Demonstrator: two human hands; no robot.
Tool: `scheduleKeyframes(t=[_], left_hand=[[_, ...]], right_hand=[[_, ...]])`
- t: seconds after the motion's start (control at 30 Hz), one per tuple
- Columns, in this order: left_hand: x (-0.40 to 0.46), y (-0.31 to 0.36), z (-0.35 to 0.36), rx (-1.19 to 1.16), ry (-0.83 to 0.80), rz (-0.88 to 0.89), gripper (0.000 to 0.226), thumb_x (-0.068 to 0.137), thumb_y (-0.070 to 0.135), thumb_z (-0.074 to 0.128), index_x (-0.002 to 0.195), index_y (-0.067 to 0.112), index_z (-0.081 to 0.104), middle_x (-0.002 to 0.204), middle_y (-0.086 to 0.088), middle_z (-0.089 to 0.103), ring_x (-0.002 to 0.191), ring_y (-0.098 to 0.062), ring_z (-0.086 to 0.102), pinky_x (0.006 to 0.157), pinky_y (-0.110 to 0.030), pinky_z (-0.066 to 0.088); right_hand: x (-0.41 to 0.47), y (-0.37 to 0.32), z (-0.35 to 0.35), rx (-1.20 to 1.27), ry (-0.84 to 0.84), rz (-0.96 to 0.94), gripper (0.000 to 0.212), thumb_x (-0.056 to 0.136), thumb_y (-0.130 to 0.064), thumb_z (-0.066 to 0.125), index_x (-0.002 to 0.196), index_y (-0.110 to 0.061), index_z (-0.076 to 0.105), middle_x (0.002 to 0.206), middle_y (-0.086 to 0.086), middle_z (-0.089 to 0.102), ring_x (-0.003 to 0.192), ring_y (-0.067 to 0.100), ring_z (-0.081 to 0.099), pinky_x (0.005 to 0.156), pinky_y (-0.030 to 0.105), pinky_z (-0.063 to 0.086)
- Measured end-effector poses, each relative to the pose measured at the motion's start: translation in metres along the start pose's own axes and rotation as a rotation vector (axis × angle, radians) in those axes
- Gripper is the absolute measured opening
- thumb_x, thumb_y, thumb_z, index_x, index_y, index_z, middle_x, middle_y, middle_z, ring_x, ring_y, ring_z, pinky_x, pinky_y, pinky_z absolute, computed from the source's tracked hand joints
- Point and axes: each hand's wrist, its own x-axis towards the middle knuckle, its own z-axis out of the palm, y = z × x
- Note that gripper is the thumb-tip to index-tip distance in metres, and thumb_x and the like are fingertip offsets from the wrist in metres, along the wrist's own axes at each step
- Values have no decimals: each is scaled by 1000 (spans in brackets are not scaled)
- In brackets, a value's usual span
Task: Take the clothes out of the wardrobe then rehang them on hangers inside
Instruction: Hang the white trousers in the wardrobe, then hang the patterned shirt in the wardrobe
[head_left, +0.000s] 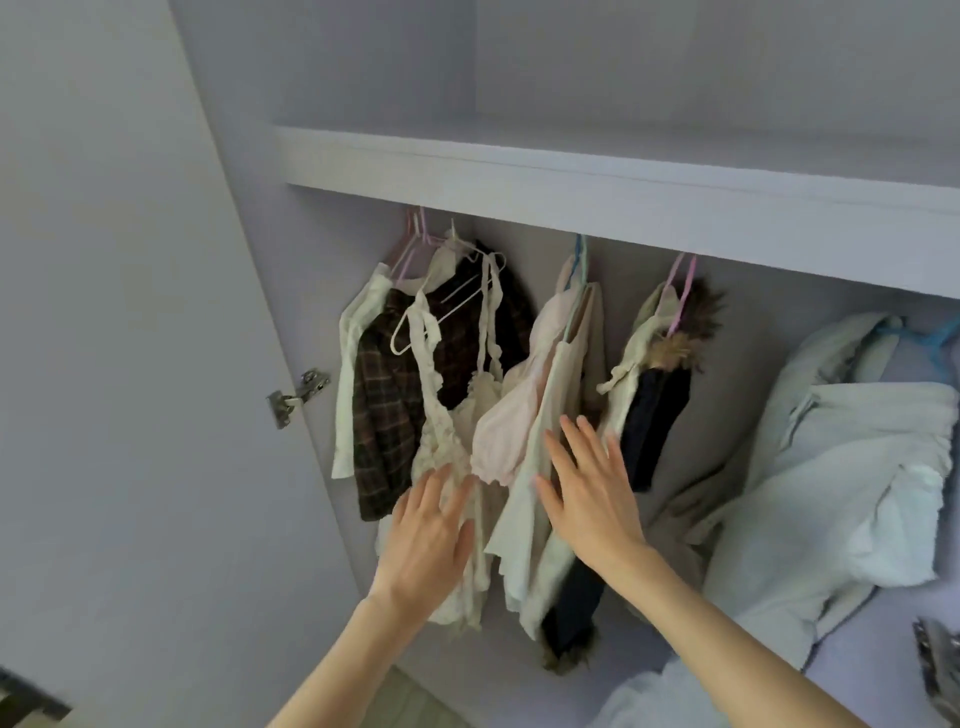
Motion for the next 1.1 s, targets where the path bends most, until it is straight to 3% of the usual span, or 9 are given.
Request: scheduleKeyframes(t=[0.1,0.23,0.4,0.57,0.63,0.7,0.77,1.1], left_hand=[[-59,-34,-10,75,-28,-157,49,78,23,68,124,16,53,125,-12,57,113,-31,57,85,-42,51],[-154,-76,-28,154,-88,-412,46,87,40,36,126,21,53,128,-10,56,117,-32,54,90,-45,48],[-277,-109,-69,257,-30,-688,53,94,48,21,122,21,57,127,-10,58,117,-34,54,89,-48,47],[-399,-120,-117,325,110,-924,58,96,49,6,123,23,50,126,-10,58,120,-27,43,94,-44,44],[-454,-118,-134,323,135,-1013,51,97,48,10,123,24,47,125,-10,57,120,-27,43,94,-44,45],[-506,-112,-150,330,136,-1115,42,92,44,28,121,24,50,126,-10,57,120,-29,49,93,-45,47],[-557,-105,-165,358,134,-1218,44,83,42,37,120,23,54,127,-9,57,120,-28,48,90,-48,48],[-741,-13,-197,417,205,-1733,46,85,39,37,119,18,60,125,-11,58,114,-31,57,89,-45,48]], right_hand=[[-15,-43,18,16,-102,-118,65,95,-52,16,124,-13,59,130,13,56,123,29,50,101,54,35],[-39,-112,43,103,-232,-284,73,96,-51,4,123,-13,59,128,12,57,120,28,53,100,51,38],[-73,-214,52,182,-300,-545,70,96,-53,8,122,-15,60,126,10,59,117,26,56,105,42,24],[-123,-335,40,297,-269,-782,58,83,-47,35,121,-13,61,124,11,61,114,27,58,97,50,40],[-159,-385,36,351,-281,-868,58,82,-46,36,121,-11,61,124,12,61,114,28,58,96,53,39],[-197,-428,33,391,-302,-968,57,83,-45,36,120,-10,62,123,13,61,113,29,59,95,54,40],[-237,-469,29,445,-302,-1066,56,83,-44,37,119,-9,63,122,14,61,112,29,60,94,54,42],[-412,-604,3,563,-429,-1541,55,85,-43,35,121,-9,59,125,14,59,115,31,57,97,54,38]])
